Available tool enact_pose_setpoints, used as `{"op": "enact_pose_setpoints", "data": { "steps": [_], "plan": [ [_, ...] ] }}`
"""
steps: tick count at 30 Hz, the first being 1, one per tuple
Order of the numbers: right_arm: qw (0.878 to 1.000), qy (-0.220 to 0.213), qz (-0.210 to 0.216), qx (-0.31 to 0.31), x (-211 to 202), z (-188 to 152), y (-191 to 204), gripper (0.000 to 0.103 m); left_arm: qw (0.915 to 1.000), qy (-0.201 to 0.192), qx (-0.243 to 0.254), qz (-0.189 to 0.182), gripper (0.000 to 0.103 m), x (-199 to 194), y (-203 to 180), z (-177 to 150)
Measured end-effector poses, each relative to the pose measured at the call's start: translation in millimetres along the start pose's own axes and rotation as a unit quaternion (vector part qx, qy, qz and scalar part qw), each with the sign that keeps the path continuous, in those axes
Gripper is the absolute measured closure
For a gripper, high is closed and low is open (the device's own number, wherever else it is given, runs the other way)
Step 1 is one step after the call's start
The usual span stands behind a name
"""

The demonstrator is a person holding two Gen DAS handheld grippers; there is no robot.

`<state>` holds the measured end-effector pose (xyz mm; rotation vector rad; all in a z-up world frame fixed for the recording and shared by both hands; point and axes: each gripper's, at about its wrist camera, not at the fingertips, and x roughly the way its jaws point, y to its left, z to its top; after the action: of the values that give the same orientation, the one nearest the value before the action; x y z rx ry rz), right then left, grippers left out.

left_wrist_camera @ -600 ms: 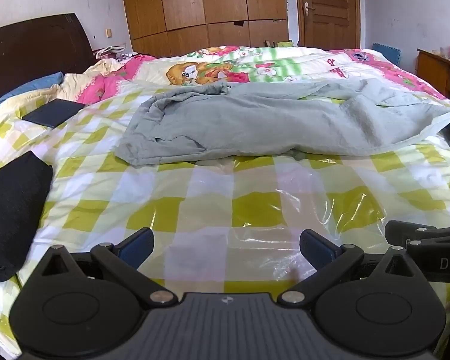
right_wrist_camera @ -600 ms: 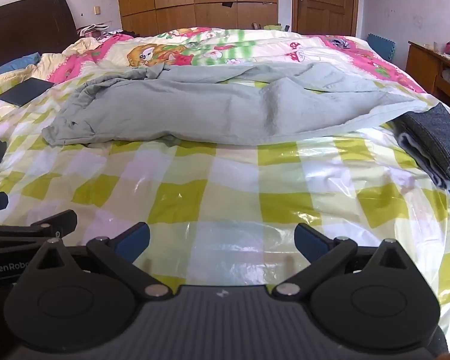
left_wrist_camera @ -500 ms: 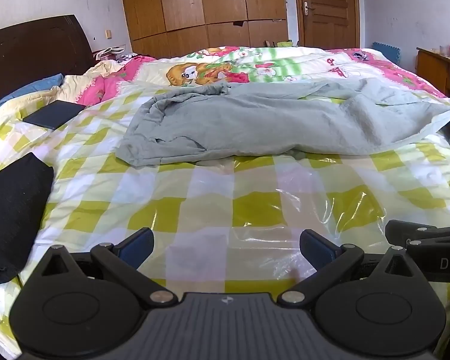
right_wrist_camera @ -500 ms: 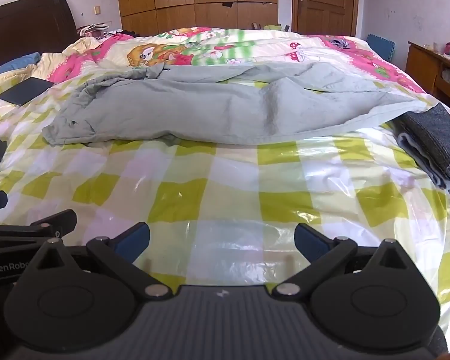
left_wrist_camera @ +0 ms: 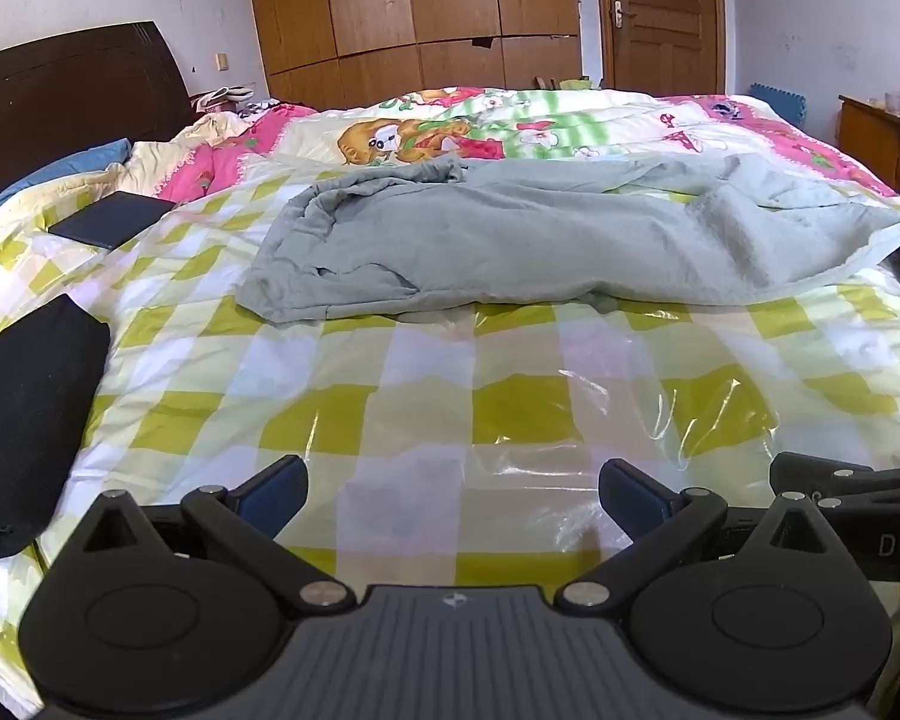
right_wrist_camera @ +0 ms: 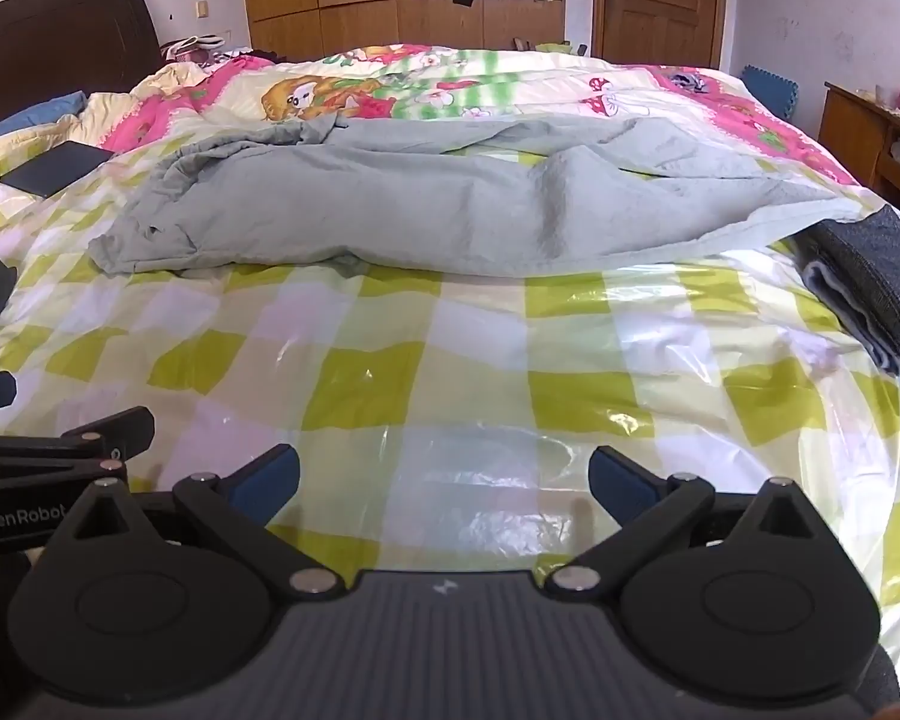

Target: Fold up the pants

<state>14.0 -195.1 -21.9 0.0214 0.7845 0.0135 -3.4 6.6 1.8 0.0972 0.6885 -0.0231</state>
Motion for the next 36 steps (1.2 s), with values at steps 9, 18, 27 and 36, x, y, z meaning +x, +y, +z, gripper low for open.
{"op": "enact_pose_setpoints", "data": {
  "steps": [9,18,27,36],
  "plan": [
    [1.0,0.002,0.0,0.0,1.6,-0.8,0.0,0.001,1.0,-0.001,0.005,0.002,0.0,5.8,-3.1,-3.4],
    [1.0,0.002,0.0,-0.001,1.5,-1.7,0.2,0.001,1.0,-0.001,0.005,0.002,0.0,6.0,-2.9,-3.2],
    [1.0,0.003,0.001,-0.001,2.3,-1.8,0.2,0.001,1.0,-0.001,0.006,0.002,0.0,6.1,-2.7,-3.4],
    [1.0,0.003,0.0,-0.001,2.4,-2.1,0.5,0.001,1.0,-0.001,0.006,0.003,0.0,6.7,-2.5,-3.3]
  ]
}}
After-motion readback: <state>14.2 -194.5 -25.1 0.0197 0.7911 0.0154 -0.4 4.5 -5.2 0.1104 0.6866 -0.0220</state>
